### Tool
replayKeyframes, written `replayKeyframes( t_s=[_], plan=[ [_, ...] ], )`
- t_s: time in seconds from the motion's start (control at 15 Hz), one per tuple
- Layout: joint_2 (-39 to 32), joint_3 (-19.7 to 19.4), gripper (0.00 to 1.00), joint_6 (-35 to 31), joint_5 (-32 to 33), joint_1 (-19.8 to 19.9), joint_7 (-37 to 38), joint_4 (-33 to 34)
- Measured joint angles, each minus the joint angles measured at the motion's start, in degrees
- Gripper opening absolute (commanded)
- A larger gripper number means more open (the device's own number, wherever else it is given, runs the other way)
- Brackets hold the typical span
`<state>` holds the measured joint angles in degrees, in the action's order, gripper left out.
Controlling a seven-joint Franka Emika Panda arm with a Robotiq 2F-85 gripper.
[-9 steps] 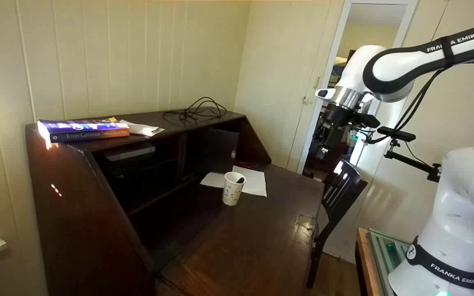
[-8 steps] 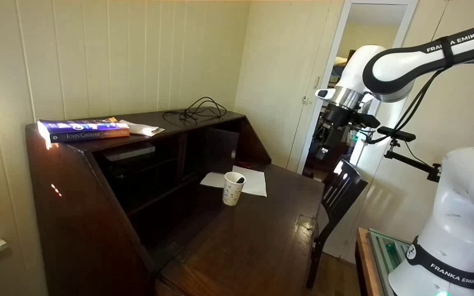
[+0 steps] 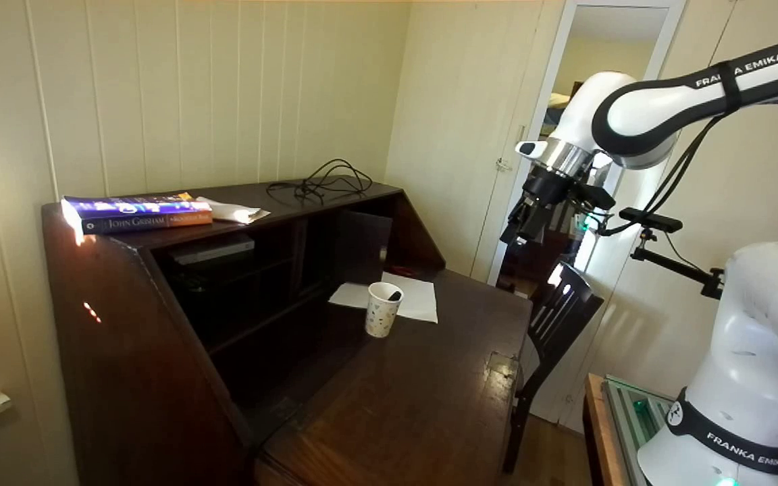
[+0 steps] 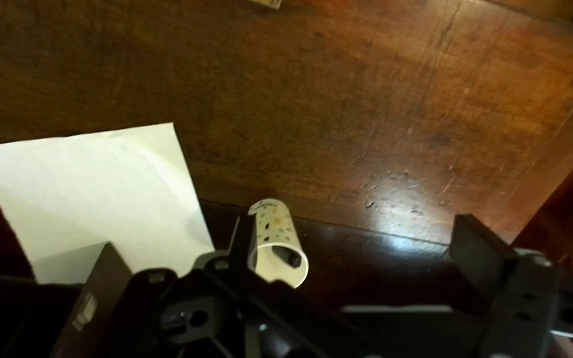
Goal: Remove the marker from the cup
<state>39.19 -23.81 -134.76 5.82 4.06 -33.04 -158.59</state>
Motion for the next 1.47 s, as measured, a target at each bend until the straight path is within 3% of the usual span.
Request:
replayKeyframes(
  t_s=[0.33, 0.53, 0.67, 1.13, 1.47],
  plan=[
    [-8.0, 4.1, 1.00, -16.6, -0.1, 0.1, 8.9, 0.0],
    [-14.6, 9.5, 1.00, -23.0, 0.4, 2.2, 16.8, 0.1],
    [-18.0, 12.1, 1.00, -24.0, 0.4, 3.3, 20.0, 0.7],
    [-20.2, 12.5, 1.00, -24.1, 0.0, 3.7, 21.4, 1.4],
    [-29.5, 16.4, 1.00, -26.6, 0.0, 4.0, 32.1, 5.2]
  ],
)
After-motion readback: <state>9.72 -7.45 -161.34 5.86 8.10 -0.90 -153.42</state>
